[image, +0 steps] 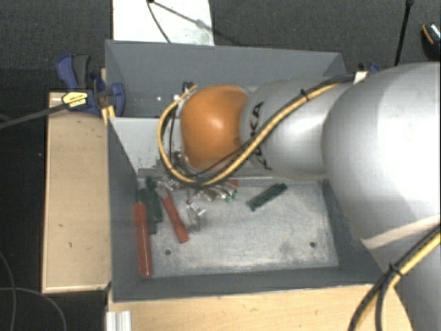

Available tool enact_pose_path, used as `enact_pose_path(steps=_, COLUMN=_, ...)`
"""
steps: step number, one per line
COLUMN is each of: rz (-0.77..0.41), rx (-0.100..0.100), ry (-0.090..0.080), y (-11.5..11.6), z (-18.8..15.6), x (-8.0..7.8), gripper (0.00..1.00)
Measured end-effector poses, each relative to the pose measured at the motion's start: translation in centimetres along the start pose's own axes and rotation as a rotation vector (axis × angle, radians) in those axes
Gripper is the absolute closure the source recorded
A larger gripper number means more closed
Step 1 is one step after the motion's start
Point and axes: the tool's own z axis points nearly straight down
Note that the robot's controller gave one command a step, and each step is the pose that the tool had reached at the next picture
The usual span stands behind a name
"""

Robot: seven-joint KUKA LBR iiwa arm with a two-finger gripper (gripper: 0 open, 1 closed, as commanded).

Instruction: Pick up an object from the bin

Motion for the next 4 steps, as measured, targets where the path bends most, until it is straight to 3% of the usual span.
enact_pose_path(steps=1, rz=-0.256, rx=0.0, ry=-0.002, y=3.9, z=-0.1, x=-2.8, gripper=0.0)
enact_pose_path(steps=2, rz=-0.251, rx=0.0, ry=0.005, y=3.7, z=-0.1, x=-2.7, gripper=1.0)
enact_pose_path(steps=3, rz=-0.252, rx=-0.002, ry=0.0, y=5.8, z=-3.2, x=1.6, gripper=1.0)
enact_pose_path(steps=4, rz=-0.248, rx=-0.002, ry=0.0, y=5.7, z=-3.1, x=1.6, gripper=0.0)
